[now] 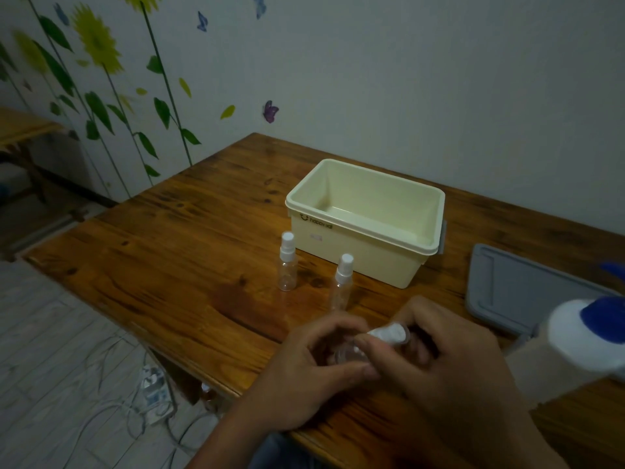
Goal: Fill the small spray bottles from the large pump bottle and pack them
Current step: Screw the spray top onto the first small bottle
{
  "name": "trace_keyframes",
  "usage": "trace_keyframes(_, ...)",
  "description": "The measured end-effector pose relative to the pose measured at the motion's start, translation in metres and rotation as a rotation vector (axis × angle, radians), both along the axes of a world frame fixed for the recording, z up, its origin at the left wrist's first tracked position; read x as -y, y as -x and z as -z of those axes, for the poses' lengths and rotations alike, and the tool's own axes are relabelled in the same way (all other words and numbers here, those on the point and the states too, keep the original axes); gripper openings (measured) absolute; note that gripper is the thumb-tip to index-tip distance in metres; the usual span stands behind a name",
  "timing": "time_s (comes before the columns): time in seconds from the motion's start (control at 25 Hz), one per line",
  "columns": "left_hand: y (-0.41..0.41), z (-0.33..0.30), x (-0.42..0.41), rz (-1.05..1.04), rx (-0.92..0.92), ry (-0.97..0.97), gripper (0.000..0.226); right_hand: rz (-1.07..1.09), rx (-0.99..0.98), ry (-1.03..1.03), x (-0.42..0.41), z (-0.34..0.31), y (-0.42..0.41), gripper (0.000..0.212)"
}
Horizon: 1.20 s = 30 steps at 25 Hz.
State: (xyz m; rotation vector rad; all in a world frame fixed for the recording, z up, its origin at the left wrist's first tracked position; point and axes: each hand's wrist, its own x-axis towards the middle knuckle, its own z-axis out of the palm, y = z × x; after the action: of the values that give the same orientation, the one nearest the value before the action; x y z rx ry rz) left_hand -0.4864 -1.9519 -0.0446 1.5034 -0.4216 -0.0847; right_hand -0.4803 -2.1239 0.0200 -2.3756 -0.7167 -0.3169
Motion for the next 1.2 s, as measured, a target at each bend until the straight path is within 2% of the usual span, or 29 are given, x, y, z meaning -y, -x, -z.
trace_keyframes(0.08, 0.0, 0.001, 0.0, -0.013, -0.003, 0.0, 0.022, 0.032, 0.039, 0.007, -0.003, 0.002, 0.001, 0.038)
trace_keyframes(0.16, -0.001, 0.001, 0.0, -0.03, 0.001, 0.01, 0.024, -0.022, -0.066, -0.081, -0.001, -0.003, 0.004, 0.043)
trace_keyframes(0.28, -0.001, 0.0, 0.0, -0.031, 0.009, 0.036, 0.026, -0.143, -0.097, -0.071, 0.007, -0.008, 0.005, 0.035)
trace_keyframes(0.4, -0.001, 0.002, 0.001, -0.002, 0.0, 0.023, 0.026, -0.118, -0.094, -0.09, 0.01, -0.006, 0.003, 0.022)
trace_keyframes(0.64, -0.001, 0.005, -0.002, -0.021, -0.019, -0.009, 0.025, 0.006, 0.022, -0.039, -0.002, 0.002, 0.002, 0.026)
trace_keyframes(0.76, -0.001, 0.003, -0.002, -0.026, -0.014, 0.021, 0.025, -0.07, -0.099, -0.048, 0.002, 0.0, 0.002, 0.033)
trace_keyframes(0.84, 0.0, 0.002, -0.001, -0.012, -0.013, 0.053, 0.026, -0.121, -0.134, -0.049, 0.006, 0.001, 0.001, 0.03)
trace_keyframes(1.2, -0.002, 0.006, -0.003, -0.093, 0.006, -0.012, 0.032, 0.099, 0.0, -0.189, -0.016, 0.018, 0.006, 0.021)
